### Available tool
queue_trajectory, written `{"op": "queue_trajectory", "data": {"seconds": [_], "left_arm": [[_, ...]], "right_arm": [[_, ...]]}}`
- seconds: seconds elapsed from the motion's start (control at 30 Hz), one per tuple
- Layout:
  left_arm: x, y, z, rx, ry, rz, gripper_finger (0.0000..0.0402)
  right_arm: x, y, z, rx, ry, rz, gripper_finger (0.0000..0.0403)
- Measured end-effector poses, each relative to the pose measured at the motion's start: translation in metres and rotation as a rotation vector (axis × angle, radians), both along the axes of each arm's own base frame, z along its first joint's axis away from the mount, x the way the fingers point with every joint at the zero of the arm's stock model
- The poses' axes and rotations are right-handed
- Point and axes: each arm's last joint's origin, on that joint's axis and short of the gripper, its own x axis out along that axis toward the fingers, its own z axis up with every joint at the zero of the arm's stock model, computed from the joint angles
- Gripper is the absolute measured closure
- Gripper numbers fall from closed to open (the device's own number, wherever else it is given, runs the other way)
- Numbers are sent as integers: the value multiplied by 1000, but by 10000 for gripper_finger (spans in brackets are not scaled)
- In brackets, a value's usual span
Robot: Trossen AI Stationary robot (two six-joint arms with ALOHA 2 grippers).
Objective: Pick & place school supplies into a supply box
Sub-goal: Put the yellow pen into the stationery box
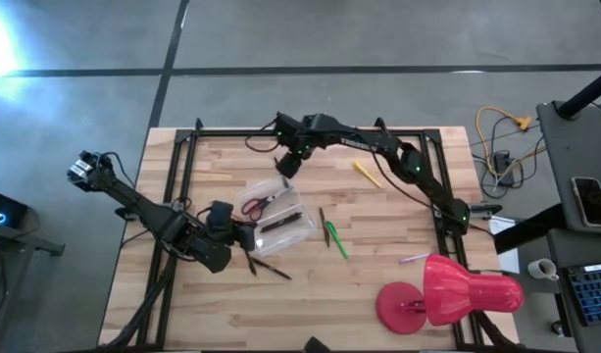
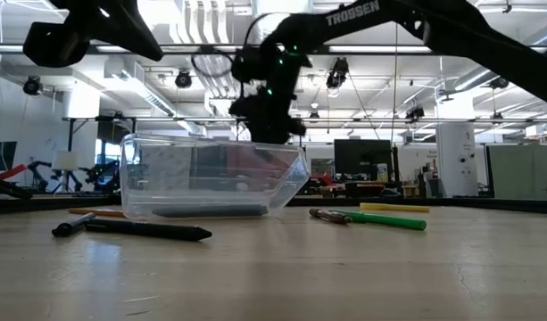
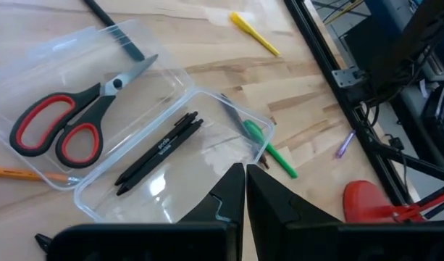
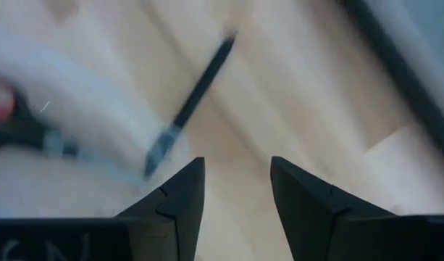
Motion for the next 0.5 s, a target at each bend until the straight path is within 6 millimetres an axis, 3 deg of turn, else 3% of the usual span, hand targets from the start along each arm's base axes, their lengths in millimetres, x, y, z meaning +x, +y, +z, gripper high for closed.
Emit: {"op": "queue_trajectory", "data": {"seconds": [0.13,0.33,0.5], "left_arm": [[0,0,0,8,3,-5,402],[-1,1,-5,19,17,-4,402],[-3,2,-12,26,32,-2,402]], "right_arm": [[-18,5,-18,54,103,-3,267],[-62,30,-4,-30,90,-2,280],[-117,41,3,-65,-12,-133,282]]}}
